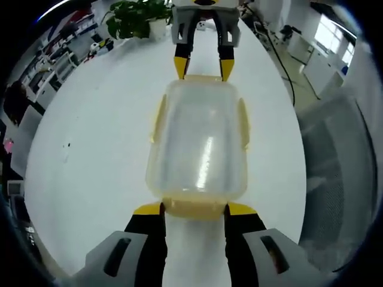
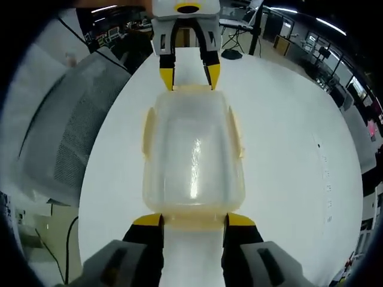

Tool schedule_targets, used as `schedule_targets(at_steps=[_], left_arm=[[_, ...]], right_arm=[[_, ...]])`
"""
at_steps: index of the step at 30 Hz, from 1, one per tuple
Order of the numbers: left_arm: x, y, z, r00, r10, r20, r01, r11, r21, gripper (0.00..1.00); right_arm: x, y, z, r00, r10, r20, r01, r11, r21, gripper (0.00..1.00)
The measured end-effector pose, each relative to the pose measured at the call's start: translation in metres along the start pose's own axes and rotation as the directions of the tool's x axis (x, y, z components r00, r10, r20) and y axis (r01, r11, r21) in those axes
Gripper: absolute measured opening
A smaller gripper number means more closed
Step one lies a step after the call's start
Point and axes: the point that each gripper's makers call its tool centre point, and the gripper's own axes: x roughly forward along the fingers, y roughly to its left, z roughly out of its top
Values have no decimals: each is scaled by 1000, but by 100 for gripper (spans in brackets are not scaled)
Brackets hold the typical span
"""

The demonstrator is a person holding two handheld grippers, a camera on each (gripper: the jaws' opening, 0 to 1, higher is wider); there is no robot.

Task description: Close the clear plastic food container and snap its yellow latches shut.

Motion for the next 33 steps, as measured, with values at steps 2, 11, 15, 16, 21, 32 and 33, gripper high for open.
schedule_targets(at_steps=[2,11,15,16,21,32,33], left_arm=[[1,0,0,1000,0,-3,0,1000,14,35],[6,1,0,1000,2,-5,-2,1000,31,36],[8,1,1,1000,-5,-7,5,999,33,36],[8,1,1,1000,-8,-4,8,999,34,36],[10,-1,1,1000,-7,5,6,999,41,37],[16,-4,3,1000,2,26,-4,998,58,53],[15,-4,2,1000,4,26,-6,998,57,55]], right_arm=[[0,0,-1,1000,-1,-3,1,1000,0,35],[1,0,-2,1000,-7,-27,8,1000,10,36],[1,-1,-4,1000,-9,-29,9,1000,3,37],[0,-1,-5,1000,-10,-28,10,1000,2,37],[-1,-4,-7,1000,-19,-18,19,1000,23,39],[-6,-3,-8,999,-32,9,31,998,51,55],[-7,-3,-7,999,-31,11,31,998,52,55]])
